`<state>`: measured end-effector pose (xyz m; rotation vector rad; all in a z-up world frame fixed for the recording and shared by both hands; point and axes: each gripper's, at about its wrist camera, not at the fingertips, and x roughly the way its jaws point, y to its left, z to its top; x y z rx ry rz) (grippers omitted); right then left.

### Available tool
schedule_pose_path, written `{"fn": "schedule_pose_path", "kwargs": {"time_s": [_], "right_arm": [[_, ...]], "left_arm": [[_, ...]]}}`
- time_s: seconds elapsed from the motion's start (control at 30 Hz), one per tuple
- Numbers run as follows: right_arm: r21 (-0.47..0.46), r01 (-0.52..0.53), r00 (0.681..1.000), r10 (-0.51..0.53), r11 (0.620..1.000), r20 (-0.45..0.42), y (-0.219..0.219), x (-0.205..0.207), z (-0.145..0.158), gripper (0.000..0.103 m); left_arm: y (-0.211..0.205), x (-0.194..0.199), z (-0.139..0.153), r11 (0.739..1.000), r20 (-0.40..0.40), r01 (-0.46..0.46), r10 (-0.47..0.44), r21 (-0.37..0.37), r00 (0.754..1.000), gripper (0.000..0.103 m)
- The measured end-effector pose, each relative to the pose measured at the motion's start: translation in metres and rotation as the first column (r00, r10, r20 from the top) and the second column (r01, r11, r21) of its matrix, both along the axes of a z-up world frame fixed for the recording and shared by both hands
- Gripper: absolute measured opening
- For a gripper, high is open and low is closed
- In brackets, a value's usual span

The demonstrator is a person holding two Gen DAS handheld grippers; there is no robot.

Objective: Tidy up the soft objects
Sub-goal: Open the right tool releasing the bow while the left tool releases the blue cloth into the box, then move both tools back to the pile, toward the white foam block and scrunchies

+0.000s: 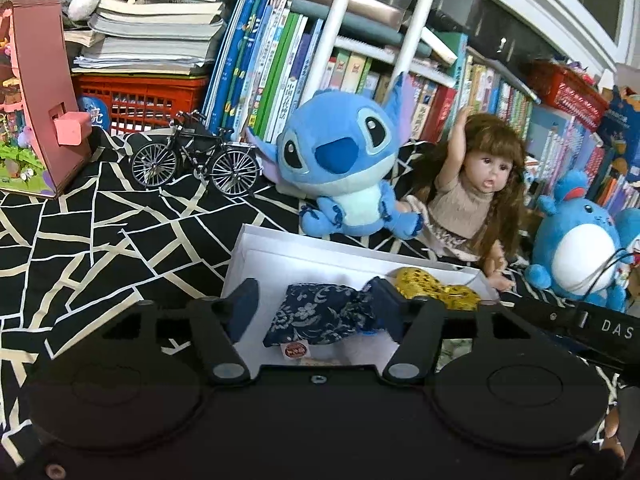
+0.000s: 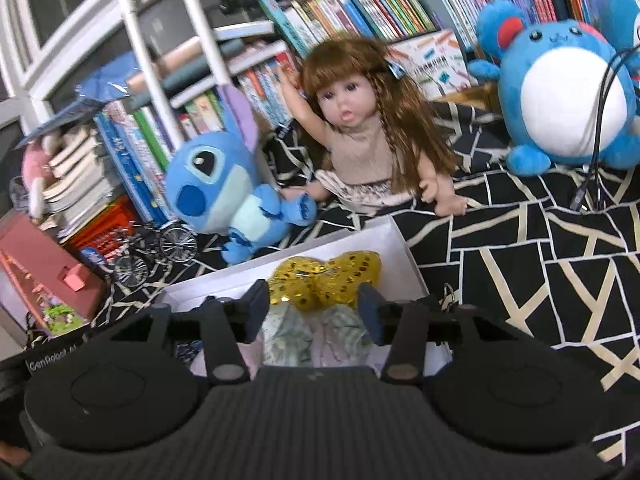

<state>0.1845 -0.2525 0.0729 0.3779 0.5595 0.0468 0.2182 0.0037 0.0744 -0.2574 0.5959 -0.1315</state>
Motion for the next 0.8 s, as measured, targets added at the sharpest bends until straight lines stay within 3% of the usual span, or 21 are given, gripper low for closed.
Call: {"fn": "schedule_pose_path", "kwargs": {"time_s": [0.1, 0.27, 0.53, 0.8], "right_arm": [[-0.03, -0.029, 0.999, 0.03, 0.999, 0.034, 0.003, -0.015, 0.006, 0.074], [-0.08, -0.077, 0.992, 0.085, 0.994, 0.09, 0.009, -0.04, 0.014, 0.083], [-0.201, -0.128, 0.972, 0.163, 0.971, 0.168, 0.02, -0.083, 0.016, 0.089], [-0.293, -0.126, 0.964, 0.187, 0.948, 0.189, 0.024, -0.118, -0.001, 0.092]], "left_arm": [[0.0, -0.013, 0.006, 1.0, 0.015, 0.013, -0.013, 0.003, 1.0, 0.08], [-0.002, -0.036, 0.015, 0.999, 0.051, 0.038, -0.039, 0.031, 0.998, 0.084], [-0.005, -0.081, 0.014, 0.995, 0.09, 0.071, -0.078, 0.073, 0.993, 0.086], [-0.003, -0.129, 0.001, 0.991, 0.128, 0.082, -0.095, 0.103, 0.987, 0.087]]}}
